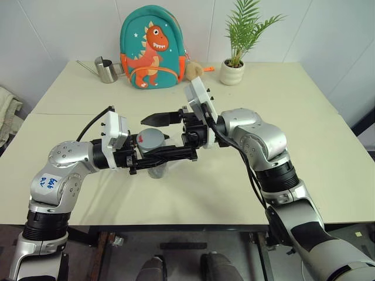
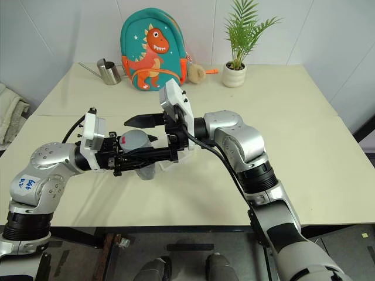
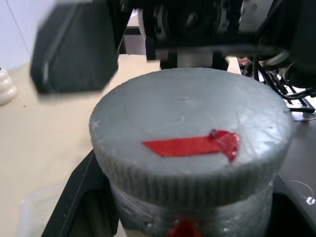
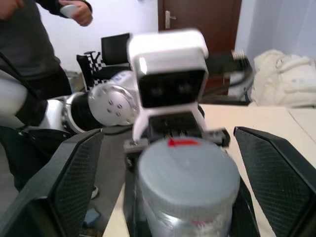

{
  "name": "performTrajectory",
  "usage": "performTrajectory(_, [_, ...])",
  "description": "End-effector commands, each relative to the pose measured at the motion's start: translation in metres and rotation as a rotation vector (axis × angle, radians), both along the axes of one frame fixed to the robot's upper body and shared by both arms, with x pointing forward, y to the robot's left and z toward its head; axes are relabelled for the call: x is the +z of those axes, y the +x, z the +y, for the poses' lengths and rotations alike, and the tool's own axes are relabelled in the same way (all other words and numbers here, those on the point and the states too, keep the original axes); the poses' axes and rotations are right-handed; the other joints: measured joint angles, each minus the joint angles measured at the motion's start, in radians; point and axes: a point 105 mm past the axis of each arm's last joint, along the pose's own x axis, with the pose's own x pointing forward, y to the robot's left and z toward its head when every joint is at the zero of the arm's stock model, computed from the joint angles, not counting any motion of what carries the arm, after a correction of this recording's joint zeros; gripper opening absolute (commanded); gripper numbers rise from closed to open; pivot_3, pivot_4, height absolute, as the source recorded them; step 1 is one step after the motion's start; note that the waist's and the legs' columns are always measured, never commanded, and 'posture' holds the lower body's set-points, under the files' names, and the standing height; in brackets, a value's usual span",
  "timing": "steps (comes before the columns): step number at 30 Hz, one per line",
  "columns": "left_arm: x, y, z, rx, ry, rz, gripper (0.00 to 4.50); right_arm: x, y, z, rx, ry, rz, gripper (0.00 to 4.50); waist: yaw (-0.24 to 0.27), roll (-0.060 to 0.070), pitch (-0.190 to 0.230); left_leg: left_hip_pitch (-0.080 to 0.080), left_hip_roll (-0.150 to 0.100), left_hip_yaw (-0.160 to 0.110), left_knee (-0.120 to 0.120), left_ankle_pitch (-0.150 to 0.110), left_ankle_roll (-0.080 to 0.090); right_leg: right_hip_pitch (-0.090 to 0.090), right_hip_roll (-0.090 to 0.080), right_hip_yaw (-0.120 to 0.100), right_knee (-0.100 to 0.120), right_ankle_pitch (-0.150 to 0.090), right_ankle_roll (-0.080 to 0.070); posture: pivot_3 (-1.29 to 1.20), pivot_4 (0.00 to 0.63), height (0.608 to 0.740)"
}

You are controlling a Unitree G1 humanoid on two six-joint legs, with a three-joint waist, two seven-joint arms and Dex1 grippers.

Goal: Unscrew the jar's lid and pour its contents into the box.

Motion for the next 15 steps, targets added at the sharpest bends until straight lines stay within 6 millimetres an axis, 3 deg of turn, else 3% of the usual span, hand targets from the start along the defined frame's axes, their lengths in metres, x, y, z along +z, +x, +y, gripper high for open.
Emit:
performTrajectory(1, [0.0073, -0.0064, -0.0023, -0.016, -0.012, -0.043, 2.36, 0.0078, -0.0007, 0.0056, -0.003, 0.008, -0.035, 4.45, 0.0, 0.0, 0.0, 0.0, 0.0, 0.0, 0.0, 0.0, 0.0, 0.0, 0.0, 0.0, 0.0, 0.0, 0.0, 0.0, 0.15, 0.74])
performTrajectory(15, [0.0071, -0.0068, -0.0014, -0.015, -0.009, -0.04, 2.36, 0.0137, 0.0014, 0.004, -0.011, 0.032, -0.048, 4.45, 0.0, 0.0, 0.0, 0.0, 0.0, 0.0, 0.0, 0.0, 0.0, 0.0, 0.0, 0.0, 0.0, 0.0, 0.0, 0.0, 0.15, 0.74])
